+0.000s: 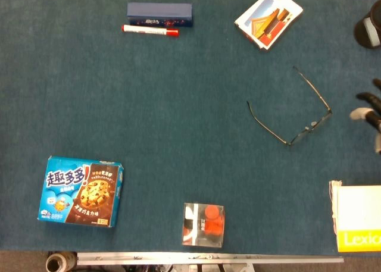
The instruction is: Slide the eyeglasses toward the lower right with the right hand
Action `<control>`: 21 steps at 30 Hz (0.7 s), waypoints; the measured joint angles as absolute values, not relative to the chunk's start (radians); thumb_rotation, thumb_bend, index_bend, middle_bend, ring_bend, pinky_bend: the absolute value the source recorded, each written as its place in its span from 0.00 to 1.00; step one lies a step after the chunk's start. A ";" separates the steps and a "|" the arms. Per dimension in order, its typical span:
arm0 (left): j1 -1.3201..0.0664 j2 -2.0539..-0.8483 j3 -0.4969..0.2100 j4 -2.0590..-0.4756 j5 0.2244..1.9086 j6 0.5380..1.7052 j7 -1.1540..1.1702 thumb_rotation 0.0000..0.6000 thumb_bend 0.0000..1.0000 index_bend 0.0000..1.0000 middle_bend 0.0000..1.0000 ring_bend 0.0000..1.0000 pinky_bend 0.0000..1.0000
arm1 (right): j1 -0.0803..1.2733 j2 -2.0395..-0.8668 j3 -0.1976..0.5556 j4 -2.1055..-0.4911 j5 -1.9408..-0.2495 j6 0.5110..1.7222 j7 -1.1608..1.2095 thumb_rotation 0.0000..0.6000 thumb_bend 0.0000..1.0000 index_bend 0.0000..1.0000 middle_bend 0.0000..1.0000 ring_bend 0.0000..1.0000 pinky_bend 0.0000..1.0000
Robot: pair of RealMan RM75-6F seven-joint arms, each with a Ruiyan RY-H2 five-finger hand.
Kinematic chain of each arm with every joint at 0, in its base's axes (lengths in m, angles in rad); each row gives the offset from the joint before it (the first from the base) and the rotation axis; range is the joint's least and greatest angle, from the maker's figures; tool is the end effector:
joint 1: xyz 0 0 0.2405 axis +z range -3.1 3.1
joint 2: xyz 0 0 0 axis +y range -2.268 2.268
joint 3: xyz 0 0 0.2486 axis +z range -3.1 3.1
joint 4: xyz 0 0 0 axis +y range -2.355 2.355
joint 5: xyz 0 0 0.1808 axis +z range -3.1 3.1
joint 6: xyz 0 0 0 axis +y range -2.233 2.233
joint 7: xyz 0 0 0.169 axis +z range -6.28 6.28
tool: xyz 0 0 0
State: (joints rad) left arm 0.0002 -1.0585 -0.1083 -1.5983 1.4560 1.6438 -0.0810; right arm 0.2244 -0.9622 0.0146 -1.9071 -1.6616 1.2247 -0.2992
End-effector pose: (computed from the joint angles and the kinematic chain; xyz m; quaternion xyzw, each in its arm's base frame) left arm -0.3030 0.1847 0.2389 -0.5209 -0.3511 -0.4249 0.6518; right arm -0.2105 -0.2137 0.1513 0.7599 -0.3029 0.3259 0.4739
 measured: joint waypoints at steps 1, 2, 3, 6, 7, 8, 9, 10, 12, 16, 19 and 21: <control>0.000 -1.059 -0.108 -1.599 1.456 1.643 -0.080 1.00 0.22 0.42 0.28 0.30 0.46 | 0.237 -0.962 0.017 -1.916 -1.640 1.197 -0.318 1.00 1.00 0.36 0.24 0.05 0.15; 0.001 -1.059 -0.108 -1.599 1.456 1.643 -0.079 1.00 0.22 0.42 0.28 0.30 0.46 | 0.255 -0.964 0.022 -1.925 -1.610 1.163 -0.344 1.00 1.00 0.36 0.24 0.05 0.16; 0.001 -1.059 -0.108 -1.599 1.455 1.642 -0.078 1.00 0.22 0.42 0.28 0.30 0.46 | 0.267 -0.967 0.025 -1.929 -1.587 1.140 -0.363 1.00 1.00 0.36 0.24 0.06 0.16; 0.001 -1.059 -0.109 -1.600 1.455 1.640 -0.078 1.00 0.22 0.42 0.28 0.30 0.46 | 0.305 -0.988 0.039 -1.935 -1.514 1.083 -0.413 1.00 1.00 0.36 0.24 0.07 0.21; 0.001 -1.059 -0.109 -1.600 1.455 1.640 -0.078 1.00 0.22 0.42 0.28 0.30 0.46 | 0.315 -0.996 0.043 -1.934 -1.495 1.070 -0.425 1.00 1.00 0.36 0.24 0.07 0.22; 0.001 -1.059 -0.109 -1.599 1.455 1.640 -0.078 1.00 0.22 0.42 0.28 0.30 0.46 | 0.327 -1.008 0.047 -1.933 -1.470 1.054 -0.439 1.00 1.00 0.36 0.24 0.07 0.23; 0.001 -1.059 -0.109 -1.599 1.455 1.640 -0.078 1.00 0.22 0.42 0.28 0.30 0.46 | 0.335 -1.017 0.050 -1.930 -1.452 1.044 -0.451 1.00 1.00 0.36 0.25 0.08 0.23; 0.001 -1.059 -0.109 -1.599 1.456 1.639 -0.078 1.00 0.22 0.42 0.28 0.30 0.46 | 0.343 -1.026 0.053 -1.927 -1.435 1.034 -0.464 1.00 1.00 0.35 0.25 0.08 0.23; 0.000 -1.059 -0.109 -1.598 1.456 1.637 -0.079 1.00 0.22 0.42 0.28 0.30 0.46 | 0.361 -1.047 0.057 -1.920 -1.401 1.015 -0.495 1.00 1.00 0.32 0.25 0.08 0.24; 0.002 -1.058 -0.110 -1.599 1.456 1.640 -0.085 1.00 0.22 0.42 0.28 0.30 0.46 | 0.393 -1.076 0.058 -1.910 -1.353 0.978 -0.536 1.00 1.00 0.26 0.23 0.08 0.23; 0.003 -1.056 -0.111 -1.599 1.456 1.641 -0.090 1.00 0.22 0.42 0.28 0.30 0.46 | 0.414 -1.085 0.051 -1.908 -1.327 0.946 -0.554 1.00 1.00 0.24 0.21 0.08 0.22; 0.004 -1.056 -0.111 -1.598 1.456 1.640 -0.092 1.00 0.22 0.42 0.28 0.30 0.46 | 0.429 -1.086 0.045 -1.910 -1.307 0.921 -0.563 1.00 1.00 0.23 0.19 0.08 0.21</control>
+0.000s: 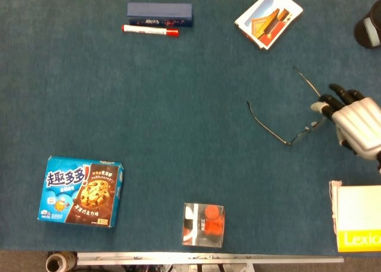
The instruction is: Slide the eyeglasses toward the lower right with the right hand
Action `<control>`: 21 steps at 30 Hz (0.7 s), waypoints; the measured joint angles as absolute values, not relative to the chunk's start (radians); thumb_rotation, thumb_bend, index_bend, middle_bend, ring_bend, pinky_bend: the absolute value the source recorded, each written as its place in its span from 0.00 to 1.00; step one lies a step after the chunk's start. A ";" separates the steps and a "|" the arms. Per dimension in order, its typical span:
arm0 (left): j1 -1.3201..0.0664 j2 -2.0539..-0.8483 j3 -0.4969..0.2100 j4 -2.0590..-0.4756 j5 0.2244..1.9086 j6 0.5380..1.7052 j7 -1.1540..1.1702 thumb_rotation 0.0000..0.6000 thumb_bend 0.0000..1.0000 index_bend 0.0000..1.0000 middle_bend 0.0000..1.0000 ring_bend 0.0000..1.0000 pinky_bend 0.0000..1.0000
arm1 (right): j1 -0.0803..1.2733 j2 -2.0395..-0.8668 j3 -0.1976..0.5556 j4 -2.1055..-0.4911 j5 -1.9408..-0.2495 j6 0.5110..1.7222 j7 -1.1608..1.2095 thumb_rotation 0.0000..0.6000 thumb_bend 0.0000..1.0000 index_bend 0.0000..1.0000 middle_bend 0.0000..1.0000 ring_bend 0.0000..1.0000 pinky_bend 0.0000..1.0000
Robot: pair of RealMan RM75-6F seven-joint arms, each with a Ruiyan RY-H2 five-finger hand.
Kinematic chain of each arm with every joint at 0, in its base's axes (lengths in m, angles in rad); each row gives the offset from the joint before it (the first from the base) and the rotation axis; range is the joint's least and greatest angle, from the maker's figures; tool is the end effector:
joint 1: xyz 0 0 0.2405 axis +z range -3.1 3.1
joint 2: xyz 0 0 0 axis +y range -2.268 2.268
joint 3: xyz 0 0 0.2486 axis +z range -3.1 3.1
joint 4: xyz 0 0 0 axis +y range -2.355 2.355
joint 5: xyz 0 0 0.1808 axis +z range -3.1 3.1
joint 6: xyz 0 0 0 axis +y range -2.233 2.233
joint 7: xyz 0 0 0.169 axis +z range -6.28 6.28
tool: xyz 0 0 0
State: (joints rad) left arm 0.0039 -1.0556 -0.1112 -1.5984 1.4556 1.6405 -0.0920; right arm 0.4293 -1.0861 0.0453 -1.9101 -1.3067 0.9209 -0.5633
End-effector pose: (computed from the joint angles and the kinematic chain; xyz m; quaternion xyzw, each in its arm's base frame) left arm -0.3037 0.1841 0.2398 -0.5188 -0.3543 -0.4265 0.6507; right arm -0.2070 -0.2513 0.0868 0.8145 -0.3244 0.2196 0.4280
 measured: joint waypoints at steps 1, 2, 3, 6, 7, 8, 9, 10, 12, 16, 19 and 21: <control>0.004 -1.055 -0.111 -1.598 1.455 1.640 -0.093 1.00 0.22 0.42 0.28 0.30 0.46 | 0.436 -1.086 0.043 -1.911 -1.297 0.910 -0.567 1.00 1.00 0.23 0.19 0.07 0.21; 0.004 -1.055 -0.111 -1.598 1.455 1.639 -0.093 1.00 0.22 0.42 0.28 0.30 0.46 | 0.446 -1.087 0.040 -1.913 -1.285 0.899 -0.573 1.00 1.00 0.23 0.19 0.07 0.21; 0.004 -1.055 -0.112 -1.598 1.454 1.639 -0.094 1.00 0.22 0.42 0.28 0.30 0.46 | 0.453 -1.088 0.037 -1.913 -1.275 0.890 -0.578 1.00 1.00 0.23 0.19 0.07 0.21; 0.004 -1.054 -0.112 -1.599 1.455 1.639 -0.095 1.00 0.22 0.42 0.28 0.30 0.46 | 0.479 -1.094 0.032 -1.912 -1.241 0.867 -0.594 1.00 1.00 0.23 0.19 0.07 0.21; 0.005 -1.054 -0.112 -1.599 1.455 1.639 -0.096 1.00 0.22 0.42 0.28 0.30 0.46 | 0.487 -1.097 0.031 -1.910 -1.230 0.861 -0.600 1.00 1.00 0.23 0.19 0.07 0.21; 0.005 -1.053 -0.112 -1.599 1.455 1.640 -0.097 1.00 0.22 0.42 0.28 0.30 0.46 | 0.496 -1.101 0.029 -1.908 -1.216 0.855 -0.608 1.00 1.00 0.23 0.19 0.07 0.21; 0.006 -1.053 -0.112 -1.599 1.455 1.641 -0.099 1.00 0.22 0.42 0.28 0.30 0.46 | 0.503 -1.105 0.027 -1.906 -1.206 0.850 -0.614 1.00 1.00 0.23 0.19 0.07 0.21; 0.007 -1.052 -0.113 -1.599 1.454 1.642 -0.101 1.00 0.22 0.42 0.28 0.30 0.46 | 0.510 -1.109 0.026 -1.905 -1.196 0.845 -0.619 1.00 1.00 0.23 0.19 0.07 0.21; 0.008 -1.051 -0.114 -1.599 1.453 1.642 -0.105 1.00 0.22 0.42 0.28 0.30 0.46 | 0.525 -1.118 0.022 -1.901 -1.173 0.836 -0.632 1.00 1.00 0.23 0.19 0.07 0.21; 0.011 -1.048 -0.116 -1.598 1.451 1.644 -0.114 1.00 0.22 0.42 0.28 0.30 0.46 | 0.551 -1.134 0.010 -1.895 -1.134 0.826 -0.660 1.00 1.00 0.23 0.19 0.07 0.21; 0.013 -1.046 -0.116 -1.598 1.451 1.648 -0.118 1.00 0.22 0.42 0.28 0.30 0.46 | 0.565 -1.148 -0.001 -1.889 -1.107 0.825 -0.680 1.00 1.00 0.23 0.19 0.07 0.21; 0.015 -1.045 -0.116 -1.599 1.452 1.650 -0.120 1.00 0.22 0.42 0.28 0.30 0.46 | 0.575 -1.158 -0.010 -1.884 -1.090 0.825 -0.690 1.00 1.00 0.23 0.19 0.07 0.21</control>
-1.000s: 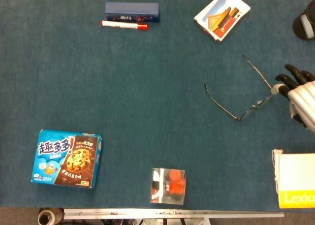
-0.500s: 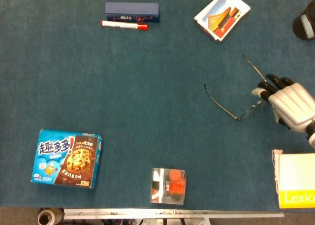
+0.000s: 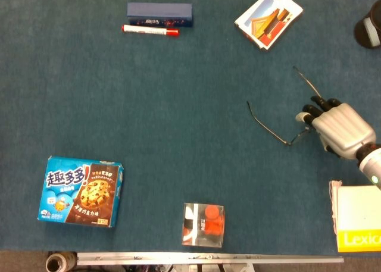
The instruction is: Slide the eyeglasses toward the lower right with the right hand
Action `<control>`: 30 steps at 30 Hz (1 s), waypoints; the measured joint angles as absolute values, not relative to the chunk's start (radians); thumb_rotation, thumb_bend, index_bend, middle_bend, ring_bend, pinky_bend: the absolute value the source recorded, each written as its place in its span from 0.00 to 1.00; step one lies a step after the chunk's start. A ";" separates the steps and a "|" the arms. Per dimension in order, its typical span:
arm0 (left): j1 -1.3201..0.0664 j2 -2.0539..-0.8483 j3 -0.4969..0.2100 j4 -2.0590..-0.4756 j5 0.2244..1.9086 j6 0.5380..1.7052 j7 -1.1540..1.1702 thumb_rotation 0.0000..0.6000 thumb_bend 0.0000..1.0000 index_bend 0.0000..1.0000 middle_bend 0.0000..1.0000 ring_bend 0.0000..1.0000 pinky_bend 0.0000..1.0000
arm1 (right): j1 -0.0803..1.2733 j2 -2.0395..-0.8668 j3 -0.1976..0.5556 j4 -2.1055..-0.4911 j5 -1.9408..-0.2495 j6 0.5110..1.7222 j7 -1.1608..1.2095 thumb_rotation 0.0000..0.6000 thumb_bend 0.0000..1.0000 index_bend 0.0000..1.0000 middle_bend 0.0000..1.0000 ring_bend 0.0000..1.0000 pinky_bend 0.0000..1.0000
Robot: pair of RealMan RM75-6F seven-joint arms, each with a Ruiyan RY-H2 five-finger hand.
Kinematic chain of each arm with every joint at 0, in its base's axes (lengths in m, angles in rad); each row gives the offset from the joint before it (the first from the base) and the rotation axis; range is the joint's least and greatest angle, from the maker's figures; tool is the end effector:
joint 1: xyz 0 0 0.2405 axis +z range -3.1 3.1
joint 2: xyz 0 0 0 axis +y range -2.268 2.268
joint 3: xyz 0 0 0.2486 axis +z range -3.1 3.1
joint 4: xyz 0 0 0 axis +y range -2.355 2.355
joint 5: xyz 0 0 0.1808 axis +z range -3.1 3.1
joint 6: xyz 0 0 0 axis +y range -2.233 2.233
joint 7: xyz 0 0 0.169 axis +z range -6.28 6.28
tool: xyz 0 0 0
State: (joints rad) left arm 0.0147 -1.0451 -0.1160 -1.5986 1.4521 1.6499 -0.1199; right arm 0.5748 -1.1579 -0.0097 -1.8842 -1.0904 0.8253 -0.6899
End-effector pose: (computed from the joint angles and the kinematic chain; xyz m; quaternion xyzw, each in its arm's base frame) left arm -0.3049 0.1811 0.2454 -0.5104 -0.3567 -0.4329 0.6518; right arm -0.2057 -0.2610 0.0510 0.8446 -0.3320 0.1578 0.3893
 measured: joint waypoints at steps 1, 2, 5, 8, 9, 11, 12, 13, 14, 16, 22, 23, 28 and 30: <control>0.016 -1.044 -0.116 -1.599 1.452 1.651 -0.121 1.00 0.22 0.42 0.28 0.30 0.46 | 0.579 -1.162 -0.014 -1.882 -1.084 0.825 -0.694 1.00 1.00 0.23 0.19 0.07 0.21; 0.016 -1.044 -0.116 -1.599 1.453 1.652 -0.121 1.00 0.22 0.42 0.28 0.30 0.46 | 0.585 -1.167 -0.019 -1.879 -1.077 0.825 -0.698 1.00 1.00 0.23 0.19 0.07 0.21; 0.018 -1.044 -0.117 -1.599 1.453 1.654 -0.123 1.00 0.22 0.42 0.28 0.30 0.46 | 0.597 -1.178 -0.031 -1.873 -1.061 0.826 -0.706 1.00 1.00 0.23 0.19 0.07 0.21; 0.019 -1.043 -0.118 -1.600 1.452 1.656 -0.125 1.00 0.22 0.42 0.28 0.30 0.46 | 0.606 -1.184 -0.043 -1.869 -1.049 0.828 -0.712 1.00 1.00 0.23 0.19 0.07 0.21; 0.020 -1.042 -0.118 -1.600 1.452 1.657 -0.126 1.00 0.22 0.42 0.28 0.30 0.46 | 0.609 -1.186 -0.046 -1.868 -1.046 0.828 -0.713 1.00 1.00 0.23 0.19 0.07 0.21; 0.021 -1.042 -0.118 -1.600 1.452 1.658 -0.127 1.00 0.22 0.42 0.28 0.30 0.46 | 0.614 -1.189 -0.053 -1.864 -1.036 0.830 -0.716 1.00 1.00 0.23 0.19 0.07 0.21; 0.021 -1.041 -0.118 -1.600 1.452 1.658 -0.127 1.00 0.22 0.42 0.28 0.30 0.46 | 0.617 -1.191 -0.057 -1.863 -1.032 0.831 -0.717 1.00 1.00 0.23 0.19 0.07 0.21; 0.021 -1.041 -0.118 -1.600 1.452 1.658 -0.128 1.00 0.22 0.42 0.28 0.30 0.46 | 0.619 -1.192 -0.060 -1.861 -1.028 0.832 -0.717 1.00 1.00 0.23 0.19 0.07 0.21; 0.021 -1.041 -0.118 -1.600 1.452 1.658 -0.127 1.00 0.22 0.42 0.28 0.30 0.46 | 0.622 -1.195 -0.064 -1.858 -1.024 0.833 -0.717 1.00 1.00 0.23 0.19 0.07 0.21; 0.021 -1.041 -0.118 -1.600 1.453 1.657 -0.127 1.00 0.22 0.42 0.28 0.30 0.46 | 0.626 -1.198 -0.069 -1.854 -1.018 0.834 -0.717 1.00 1.00 0.23 0.19 0.07 0.21; 0.022 -1.042 -0.119 -1.600 1.452 1.656 -0.125 1.00 0.22 0.42 0.28 0.30 0.46 | 0.636 -1.199 -0.092 -1.854 -1.010 0.835 -0.715 1.00 1.00 0.23 0.19 0.07 0.21; 0.021 -1.042 -0.119 -1.600 1.452 1.656 -0.124 1.00 0.22 0.42 0.29 0.30 0.46 | 0.636 -1.196 -0.098 -1.858 -1.012 0.837 -0.714 1.00 1.00 0.23 0.19 0.07 0.21; 0.021 -1.043 -0.119 -1.600 1.451 1.654 -0.121 1.00 0.22 0.42 0.29 0.30 0.46 | 0.632 -1.176 -0.123 -1.883 -1.030 0.849 -0.710 1.00 1.00 0.23 0.19 0.07 0.21; 0.021 -1.043 -0.119 -1.600 1.451 1.654 -0.119 1.00 0.22 0.42 0.29 0.30 0.46 | 0.627 -1.165 -0.137 -1.895 -1.044 0.857 -0.709 1.00 1.00 0.23 0.19 0.07 0.21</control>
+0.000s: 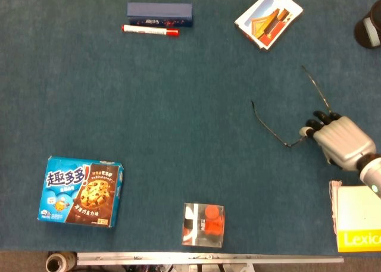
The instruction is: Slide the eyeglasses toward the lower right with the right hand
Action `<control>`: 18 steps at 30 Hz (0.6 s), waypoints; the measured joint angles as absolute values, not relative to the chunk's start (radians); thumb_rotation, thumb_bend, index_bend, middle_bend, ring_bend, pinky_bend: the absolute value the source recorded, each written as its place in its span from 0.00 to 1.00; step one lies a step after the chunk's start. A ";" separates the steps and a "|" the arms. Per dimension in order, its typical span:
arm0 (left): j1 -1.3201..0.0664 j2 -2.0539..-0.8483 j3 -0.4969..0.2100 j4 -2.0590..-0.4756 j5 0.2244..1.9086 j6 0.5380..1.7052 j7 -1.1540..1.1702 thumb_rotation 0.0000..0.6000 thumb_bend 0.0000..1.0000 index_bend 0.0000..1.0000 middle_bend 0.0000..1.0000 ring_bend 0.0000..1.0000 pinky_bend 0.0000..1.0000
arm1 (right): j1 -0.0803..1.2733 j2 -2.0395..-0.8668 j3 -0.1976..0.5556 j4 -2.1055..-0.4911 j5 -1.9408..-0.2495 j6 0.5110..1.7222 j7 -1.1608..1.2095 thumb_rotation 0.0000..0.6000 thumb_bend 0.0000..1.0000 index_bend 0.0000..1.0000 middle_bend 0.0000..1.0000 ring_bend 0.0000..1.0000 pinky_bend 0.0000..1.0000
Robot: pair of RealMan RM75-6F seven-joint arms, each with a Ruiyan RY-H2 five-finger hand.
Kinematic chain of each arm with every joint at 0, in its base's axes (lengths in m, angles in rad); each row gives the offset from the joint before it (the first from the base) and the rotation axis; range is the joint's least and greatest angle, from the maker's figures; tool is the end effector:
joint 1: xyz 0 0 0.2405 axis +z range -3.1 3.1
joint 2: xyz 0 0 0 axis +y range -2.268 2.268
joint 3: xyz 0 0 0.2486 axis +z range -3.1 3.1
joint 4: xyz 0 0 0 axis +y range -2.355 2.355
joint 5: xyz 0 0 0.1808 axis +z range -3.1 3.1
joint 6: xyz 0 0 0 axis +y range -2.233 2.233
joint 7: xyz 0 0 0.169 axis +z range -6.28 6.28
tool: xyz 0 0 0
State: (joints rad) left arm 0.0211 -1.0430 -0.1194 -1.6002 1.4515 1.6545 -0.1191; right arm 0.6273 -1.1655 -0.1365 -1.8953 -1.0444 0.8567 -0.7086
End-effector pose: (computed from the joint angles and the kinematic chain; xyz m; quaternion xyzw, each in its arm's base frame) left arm -0.3053 0.1795 0.2471 -0.5080 -0.3553 -0.4327 0.6546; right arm -0.2192 -0.2442 0.0419 0.8574 -0.3370 0.1142 0.3717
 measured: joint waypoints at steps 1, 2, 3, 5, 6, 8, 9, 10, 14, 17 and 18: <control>0.021 -1.043 -0.119 -1.600 1.452 1.654 -0.118 1.00 0.22 0.42 0.28 0.30 0.46 | 0.625 -1.161 -0.142 -1.900 -1.051 0.860 -0.708 1.00 1.00 0.23 0.19 0.07 0.21; 0.021 -1.043 -0.119 -1.600 1.452 1.654 -0.118 1.00 0.22 0.42 0.28 0.30 0.46 | 0.621 -1.156 -0.150 -1.907 -1.061 0.864 -0.707 1.00 1.00 0.23 0.19 0.07 0.21; 0.021 -1.044 -0.119 -1.600 1.453 1.654 -0.117 1.00 0.22 0.42 0.29 0.30 0.46 | 0.619 -1.151 -0.156 -1.911 -1.067 0.866 -0.707 1.00 1.00 0.23 0.19 0.07 0.21; 0.021 -1.044 -0.119 -1.600 1.453 1.654 -0.113 1.00 0.22 0.42 0.29 0.30 0.46 | 0.614 -1.140 -0.174 -1.922 -1.081 0.867 -0.706 1.00 1.00 0.23 0.19 0.07 0.21; 0.020 -1.044 -0.119 -1.601 1.453 1.653 -0.112 1.00 0.22 0.42 0.29 0.30 0.46 | 0.611 -1.134 -0.183 -1.927 -1.086 0.866 -0.705 1.00 1.00 0.23 0.19 0.07 0.21; 0.020 -1.045 -0.119 -1.601 1.453 1.652 -0.110 1.00 0.22 0.42 0.29 0.30 0.46 | 0.607 -1.122 -0.199 -1.935 -1.094 0.861 -0.699 1.00 1.00 0.23 0.19 0.07 0.21; 0.020 -1.045 -0.119 -1.601 1.453 1.652 -0.109 1.00 0.22 0.42 0.29 0.30 0.46 | 0.605 -1.119 -0.204 -1.936 -1.097 0.860 -0.697 1.00 1.00 0.23 0.19 0.07 0.21; 0.020 -1.046 -0.119 -1.601 1.453 1.652 -0.108 1.00 0.22 0.42 0.28 0.30 0.46 | 0.603 -1.117 -0.209 -1.936 -1.100 0.859 -0.696 1.00 1.00 0.23 0.19 0.07 0.21; 0.020 -1.047 -0.119 -1.601 1.454 1.653 -0.105 1.00 0.22 0.42 0.29 0.30 0.46 | 0.591 -1.111 -0.226 -1.937 -1.122 0.865 -0.691 1.00 1.00 0.23 0.19 0.07 0.21; 0.018 -1.047 -0.118 -1.601 1.454 1.648 -0.101 1.00 0.22 0.42 0.29 0.30 0.46 | 0.580 -1.105 -0.236 -1.939 -1.150 0.873 -0.681 1.00 1.00 0.23 0.19 0.07 0.21; 0.017 -1.047 -0.117 -1.601 1.454 1.646 -0.100 1.00 0.22 0.42 0.29 0.30 0.46 | 0.576 -1.104 -0.238 -1.939 -1.159 0.876 -0.676 1.00 1.00 0.23 0.19 0.07 0.21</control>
